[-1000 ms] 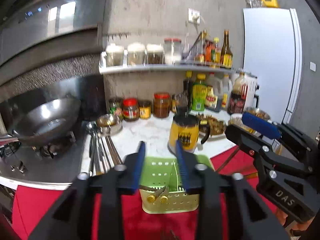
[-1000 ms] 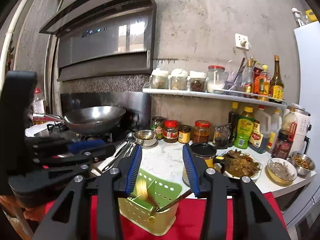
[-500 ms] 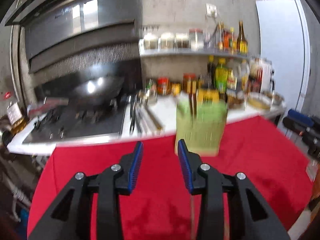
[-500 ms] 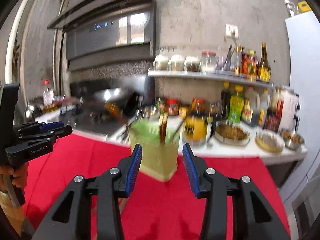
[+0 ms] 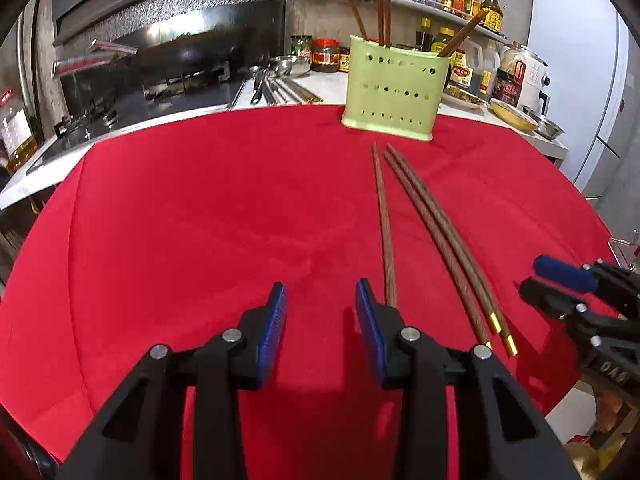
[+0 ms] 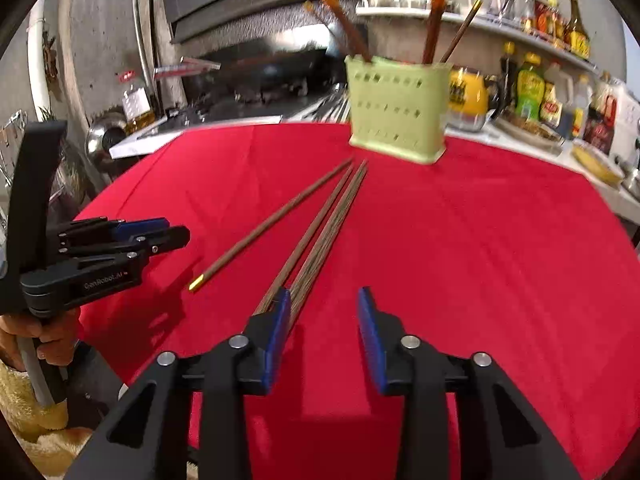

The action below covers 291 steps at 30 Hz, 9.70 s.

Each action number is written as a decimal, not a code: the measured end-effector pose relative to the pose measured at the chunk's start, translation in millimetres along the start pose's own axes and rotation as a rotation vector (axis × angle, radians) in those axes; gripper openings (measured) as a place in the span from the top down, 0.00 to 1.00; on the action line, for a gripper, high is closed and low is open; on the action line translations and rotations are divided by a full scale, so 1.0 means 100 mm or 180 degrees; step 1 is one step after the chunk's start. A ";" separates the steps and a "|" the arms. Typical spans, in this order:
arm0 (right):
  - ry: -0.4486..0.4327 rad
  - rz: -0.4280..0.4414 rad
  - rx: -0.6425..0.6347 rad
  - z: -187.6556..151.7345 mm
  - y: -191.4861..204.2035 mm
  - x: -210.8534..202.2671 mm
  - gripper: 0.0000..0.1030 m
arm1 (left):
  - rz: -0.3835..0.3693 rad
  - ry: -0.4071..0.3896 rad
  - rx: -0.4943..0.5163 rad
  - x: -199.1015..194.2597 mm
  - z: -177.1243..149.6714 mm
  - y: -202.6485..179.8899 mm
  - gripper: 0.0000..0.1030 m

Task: Organize utensils
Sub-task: 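Lower both open tools toward the chopsticks left on the red cloth, then close the right tool on a chopstick while the left tool grasps another, then raise both held chopsticks and carry them over the green holder, then open both tools, then lower both open tools onto the last two chopsticks on the cloth, then close the right tool on one chopstick while the left tool grasps the other, then lift both chopsticks upright and carry them above the green holder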

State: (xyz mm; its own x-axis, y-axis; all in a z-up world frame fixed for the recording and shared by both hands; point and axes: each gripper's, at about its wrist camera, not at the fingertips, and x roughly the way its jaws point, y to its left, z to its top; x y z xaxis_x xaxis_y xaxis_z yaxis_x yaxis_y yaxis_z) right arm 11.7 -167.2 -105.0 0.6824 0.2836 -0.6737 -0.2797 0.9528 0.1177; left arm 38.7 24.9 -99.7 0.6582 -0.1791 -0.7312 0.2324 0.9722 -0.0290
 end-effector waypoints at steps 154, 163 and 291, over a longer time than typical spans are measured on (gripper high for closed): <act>-0.0465 -0.0306 -0.0143 0.31 -0.28 -0.32 0.58 | 0.0160 -0.0547 0.0104 -0.17 0.44 -0.30 0.65; -0.0089 -0.0042 -0.0168 -0.05 0.04 -0.04 0.80 | 0.0132 -0.0195 -0.0157 0.00 0.03 -0.15 0.65; -0.1853 -0.0476 -0.0070 2.77 -0.86 -0.74 0.93 | -0.0460 -0.1325 0.0506 -0.12 2.78 -0.81 0.93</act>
State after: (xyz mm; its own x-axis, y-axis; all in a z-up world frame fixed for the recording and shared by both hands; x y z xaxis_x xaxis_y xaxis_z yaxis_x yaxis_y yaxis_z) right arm 172.0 -240.7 136.6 0.9714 0.1650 -0.1708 -0.1617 0.9863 0.0332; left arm 210.8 -93.2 101.1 0.8347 -0.3879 -0.3908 0.4282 0.9035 0.0179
